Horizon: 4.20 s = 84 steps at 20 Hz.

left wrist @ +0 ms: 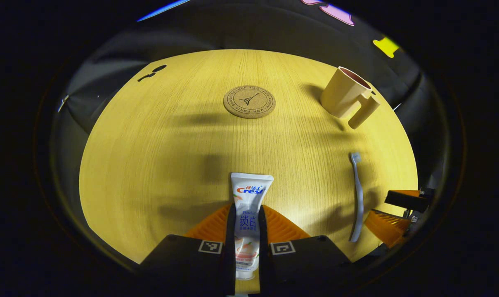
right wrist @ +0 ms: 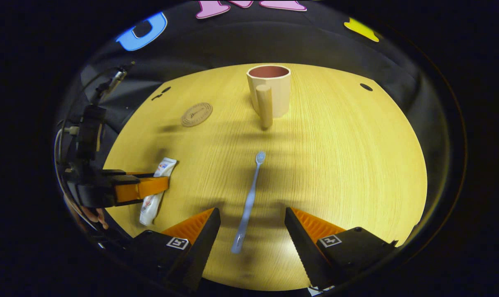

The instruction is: Put the toothbrush and toothpaste on the desktop into the cup, then pick up the cup and place it on the coaster on the desktop.

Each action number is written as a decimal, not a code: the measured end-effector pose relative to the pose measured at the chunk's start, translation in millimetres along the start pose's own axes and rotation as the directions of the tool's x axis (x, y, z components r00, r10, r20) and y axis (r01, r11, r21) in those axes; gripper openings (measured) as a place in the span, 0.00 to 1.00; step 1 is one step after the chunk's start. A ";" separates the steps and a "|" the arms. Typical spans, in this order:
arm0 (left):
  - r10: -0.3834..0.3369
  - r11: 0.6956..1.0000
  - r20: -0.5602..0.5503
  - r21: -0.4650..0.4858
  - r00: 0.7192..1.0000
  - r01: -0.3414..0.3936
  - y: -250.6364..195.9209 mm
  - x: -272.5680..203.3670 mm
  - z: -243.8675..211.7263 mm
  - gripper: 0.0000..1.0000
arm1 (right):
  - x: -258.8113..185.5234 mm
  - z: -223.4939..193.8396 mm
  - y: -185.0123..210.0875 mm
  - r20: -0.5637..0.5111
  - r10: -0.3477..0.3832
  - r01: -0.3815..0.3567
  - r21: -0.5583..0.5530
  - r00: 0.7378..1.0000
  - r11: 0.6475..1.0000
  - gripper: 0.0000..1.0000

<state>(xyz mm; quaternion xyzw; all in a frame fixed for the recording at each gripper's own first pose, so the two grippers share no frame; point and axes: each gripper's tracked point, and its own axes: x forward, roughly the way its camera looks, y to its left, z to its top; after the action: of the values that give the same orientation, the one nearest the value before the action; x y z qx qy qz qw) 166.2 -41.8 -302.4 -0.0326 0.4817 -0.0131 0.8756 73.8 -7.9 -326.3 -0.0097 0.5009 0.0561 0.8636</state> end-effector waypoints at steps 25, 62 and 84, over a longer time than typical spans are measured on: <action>0.042 0.999 -0.009 0.004 0.999 -0.042 -1.2 -1.3 -10.1 0.28 | 34.7 3.3 9.4 -0.072 0.106 -0.110 -0.059 0.992 0.992 0.07; -0.411 0.912 0.583 0.270 0.701 0.310 -217.2 -124.5 269.3 0.27 | -109.0 199.7 -75.6 0.501 0.158 -0.189 0.011 0.851 0.982 0.07; -0.445 0.895 0.654 0.337 0.611 0.292 -221.5 0.6 285.8 0.56 | -51.2 247.6 -90.8 0.607 0.168 -0.181 -0.040 0.776 0.983 0.07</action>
<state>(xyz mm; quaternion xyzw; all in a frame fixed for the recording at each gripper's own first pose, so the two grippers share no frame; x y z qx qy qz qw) 409.7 -250.1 -134.9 -0.0475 0.0807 -0.2273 0.9693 272.2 -84.5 -162.2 0.0640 0.1960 0.1308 0.9697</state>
